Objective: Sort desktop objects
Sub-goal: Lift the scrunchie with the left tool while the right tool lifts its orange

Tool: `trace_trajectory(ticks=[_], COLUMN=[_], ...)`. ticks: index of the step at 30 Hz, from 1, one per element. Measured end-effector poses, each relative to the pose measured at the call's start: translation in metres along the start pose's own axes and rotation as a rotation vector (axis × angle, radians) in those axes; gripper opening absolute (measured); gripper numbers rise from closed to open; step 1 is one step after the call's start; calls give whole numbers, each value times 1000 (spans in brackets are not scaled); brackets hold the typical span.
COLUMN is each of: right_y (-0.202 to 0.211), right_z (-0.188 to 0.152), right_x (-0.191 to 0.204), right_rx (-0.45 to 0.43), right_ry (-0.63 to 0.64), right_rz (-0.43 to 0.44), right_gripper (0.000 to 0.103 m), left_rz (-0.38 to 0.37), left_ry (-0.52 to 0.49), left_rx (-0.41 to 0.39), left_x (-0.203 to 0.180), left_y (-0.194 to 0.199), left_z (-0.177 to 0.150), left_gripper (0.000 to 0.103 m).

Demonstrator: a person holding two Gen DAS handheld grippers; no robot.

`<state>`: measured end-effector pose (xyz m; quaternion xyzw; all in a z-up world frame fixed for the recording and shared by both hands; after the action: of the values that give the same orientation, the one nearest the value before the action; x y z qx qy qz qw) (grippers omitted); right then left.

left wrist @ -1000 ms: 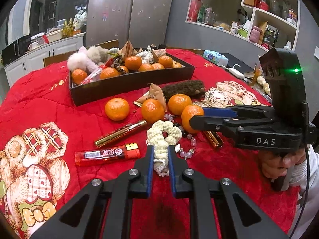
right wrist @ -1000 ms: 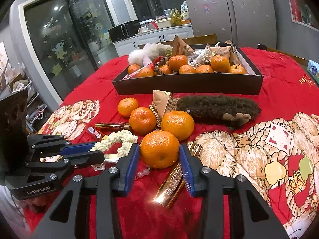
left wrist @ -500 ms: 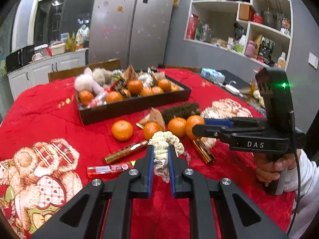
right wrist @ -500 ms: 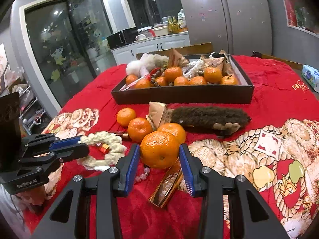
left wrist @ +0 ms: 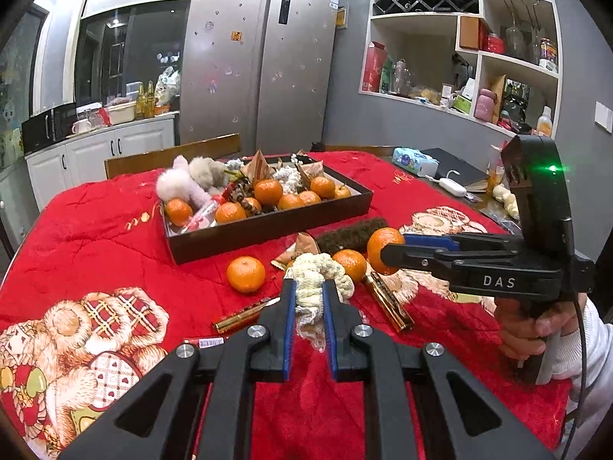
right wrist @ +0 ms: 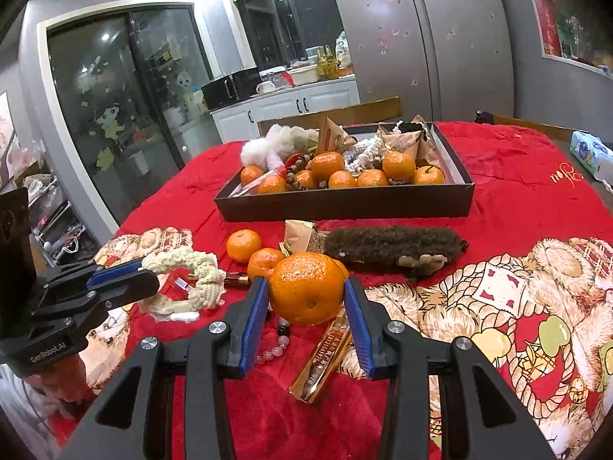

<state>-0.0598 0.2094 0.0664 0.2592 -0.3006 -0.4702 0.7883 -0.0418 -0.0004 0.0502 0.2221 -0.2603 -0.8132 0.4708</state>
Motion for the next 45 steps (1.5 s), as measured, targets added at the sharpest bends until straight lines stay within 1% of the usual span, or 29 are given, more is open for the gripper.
trace_trajectory(ticks=[9,18,23,27,34,45], right_y=[11,14,13,11,4,2], right_z=[10,16,21,26,31,55], right_x=[2,9,11,12,12,5], right_rx=[-33,-45,-42,-35,-4,2], right_ry=[-19,7,20,25,32,25], right_rz=[-21,-38,-44,-44,-50,-61], right_gripper=[39,39,39,39,39,39], left_rz=[18,35,30,54,46,47], left_ry=[4,13,19,-9,-28,-36], left_rx=[-13,-14,-11,-17,-6,-9], left_x=[1,4,2,-4,-11,-4], left_y=[4,6,7,5,-2,-10], left_z=[11,20,29,36,46,72], left_gripper=[14,14,14,14,14,14])
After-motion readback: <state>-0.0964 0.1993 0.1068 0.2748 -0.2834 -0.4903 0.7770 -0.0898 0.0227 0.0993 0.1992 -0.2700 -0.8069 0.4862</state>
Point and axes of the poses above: each gripper's, at about its wrist camera, not at the fingertips, and y roughly against the way its jaws point, x to its left, z to its top, the point moved 2 cm from there along -y, roughly the way its jaws point, and after that the axes turned 8 degrees about x, right-handed, at the moved point
